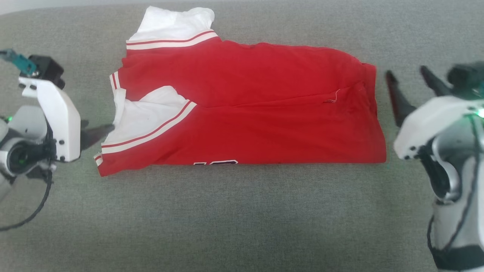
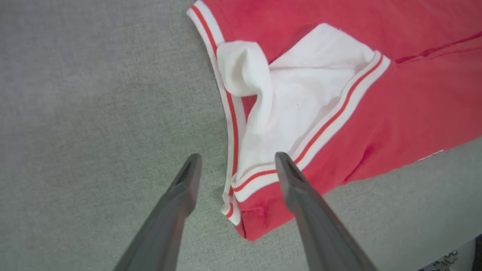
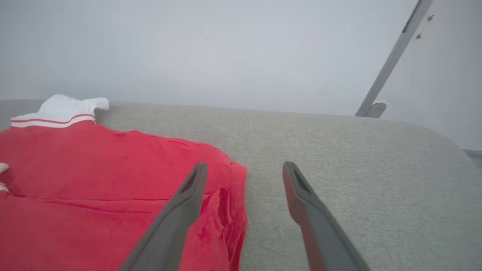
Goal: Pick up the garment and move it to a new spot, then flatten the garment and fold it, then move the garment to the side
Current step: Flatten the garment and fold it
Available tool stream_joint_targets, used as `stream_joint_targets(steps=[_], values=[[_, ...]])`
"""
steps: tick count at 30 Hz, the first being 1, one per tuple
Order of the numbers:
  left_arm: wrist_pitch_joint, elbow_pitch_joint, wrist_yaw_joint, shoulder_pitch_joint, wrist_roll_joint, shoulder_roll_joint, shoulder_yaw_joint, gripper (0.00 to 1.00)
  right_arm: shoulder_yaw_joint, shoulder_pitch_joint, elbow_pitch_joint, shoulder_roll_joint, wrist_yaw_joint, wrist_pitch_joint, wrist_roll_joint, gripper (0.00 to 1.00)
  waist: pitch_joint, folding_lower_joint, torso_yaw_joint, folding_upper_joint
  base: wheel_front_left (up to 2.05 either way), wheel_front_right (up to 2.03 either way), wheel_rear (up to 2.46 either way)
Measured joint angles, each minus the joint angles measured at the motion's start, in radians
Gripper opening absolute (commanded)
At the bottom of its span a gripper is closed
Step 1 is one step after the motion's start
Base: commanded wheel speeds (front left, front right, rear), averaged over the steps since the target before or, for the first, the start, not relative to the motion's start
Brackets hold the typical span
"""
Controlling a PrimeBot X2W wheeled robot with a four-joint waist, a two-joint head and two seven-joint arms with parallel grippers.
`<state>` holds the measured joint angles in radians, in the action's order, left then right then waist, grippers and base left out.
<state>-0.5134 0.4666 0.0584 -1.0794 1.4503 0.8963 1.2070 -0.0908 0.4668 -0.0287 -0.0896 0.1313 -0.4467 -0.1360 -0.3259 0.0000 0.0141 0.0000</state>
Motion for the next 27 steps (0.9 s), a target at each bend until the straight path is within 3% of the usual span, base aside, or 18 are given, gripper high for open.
stream_joint_targets(steps=[8, 15, 24, 27], values=[[0.000, -0.155, -0.071, 0.066, 0.036, 0.078, -0.001, 1.00, -0.076, -0.115, 0.133, 0.036, 0.000, 0.054, 0.016, 1.00, -0.013, 0.0000, -0.022, 0.0000, 0.00, 0.00, 0.00], [0.013, -0.188, -0.111, 0.124, 0.078, 0.117, -0.007, 1.00, -0.092, -0.192, 0.167, 0.038, 0.000, 0.070, -0.064, 1.00, -0.046, 0.0000, -0.050, 0.0000, 0.00, 0.00, 0.00], [0.038, -0.141, -0.089, 0.152, 0.111, 0.118, -0.017, 1.00, -0.091, -0.230, 0.173, 0.039, 0.000, 0.056, -0.115, 1.00, -0.078, 0.0000, -0.062, 0.0000, 0.00, 0.00, 0.00], [0.032, -0.108, -0.076, 0.153, 0.115, 0.100, -0.018, 1.00, -0.072, -0.240, 0.155, 0.038, 0.000, -0.004, -0.121, 1.00, -0.081, 0.0000, -0.059, 0.0001, 0.00, 0.00, 0.00]])
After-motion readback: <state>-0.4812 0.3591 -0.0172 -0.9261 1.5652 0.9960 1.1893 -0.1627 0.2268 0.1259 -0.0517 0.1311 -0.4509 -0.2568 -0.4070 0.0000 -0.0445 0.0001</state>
